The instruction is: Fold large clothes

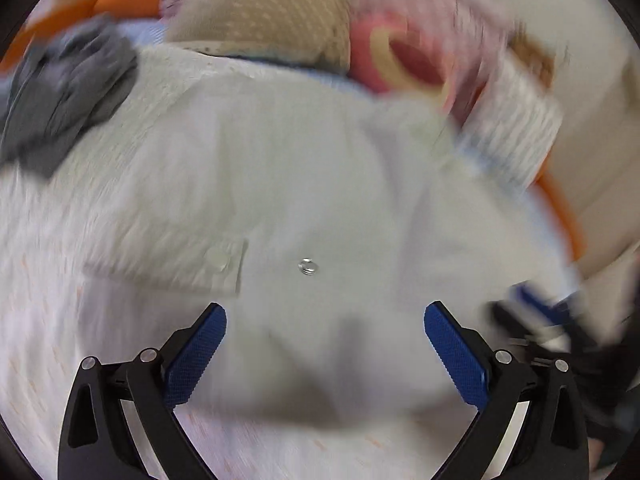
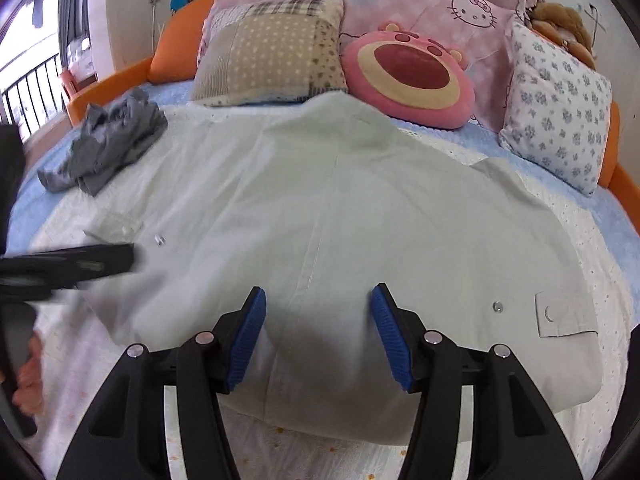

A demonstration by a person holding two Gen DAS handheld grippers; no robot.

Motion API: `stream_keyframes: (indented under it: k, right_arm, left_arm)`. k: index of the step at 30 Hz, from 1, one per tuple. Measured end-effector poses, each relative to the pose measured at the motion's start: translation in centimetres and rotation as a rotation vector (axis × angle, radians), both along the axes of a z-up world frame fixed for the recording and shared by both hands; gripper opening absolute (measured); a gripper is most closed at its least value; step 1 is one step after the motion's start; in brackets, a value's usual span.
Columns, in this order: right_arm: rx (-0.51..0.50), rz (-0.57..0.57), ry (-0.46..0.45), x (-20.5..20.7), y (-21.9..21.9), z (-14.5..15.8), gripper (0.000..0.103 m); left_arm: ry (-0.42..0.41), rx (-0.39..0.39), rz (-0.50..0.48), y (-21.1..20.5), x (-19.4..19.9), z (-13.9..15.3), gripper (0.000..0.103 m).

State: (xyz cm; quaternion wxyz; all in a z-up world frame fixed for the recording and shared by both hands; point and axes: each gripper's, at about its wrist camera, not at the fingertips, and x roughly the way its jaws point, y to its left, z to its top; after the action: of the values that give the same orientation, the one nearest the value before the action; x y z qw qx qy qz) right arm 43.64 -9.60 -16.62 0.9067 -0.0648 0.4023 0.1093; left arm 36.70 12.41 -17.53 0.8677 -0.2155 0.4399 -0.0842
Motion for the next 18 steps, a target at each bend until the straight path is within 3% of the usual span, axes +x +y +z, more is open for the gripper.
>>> stream_keyframes:
  k: [4, 6, 10, 13, 16, 18]
  right_arm:
    - [0.017, -0.006, 0.004, 0.0, -0.1, 0.3, 0.062]
    - [0.01, 0.0, 0.022, 0.2, 0.4, -0.1, 0.064]
    - [-0.008, -0.008, -0.012, -0.2, 0.8, -0.7, 0.065]
    - [0.012, -0.006, -0.001, -0.2, 0.5, -0.8, 0.065]
    - [0.009, 0.004, -0.004, -0.2, 0.5, -1.0, 0.064]
    - [0.011, 0.006, -0.014, -0.3, 0.6, -1.1, 0.064]
  left_arm:
    - [0.016, -0.431, 0.061, 5.1, -4.9, -0.9, 0.101]
    - [0.047, -0.536, 0.077, 6.1, -6.0, -2.5, 0.101]
    - [0.063, -0.518, 0.179, 7.2, -6.5, -5.0, 0.101]
    - [0.11, -0.538, 0.203, 7.3, -5.3, -7.1, 0.101]
    - [0.122, -0.494, 0.243, 7.2, -4.2, -8.6, 0.101]
    - [0.113, -0.507, 0.269, 7.2, -3.5, -9.3, 0.101]
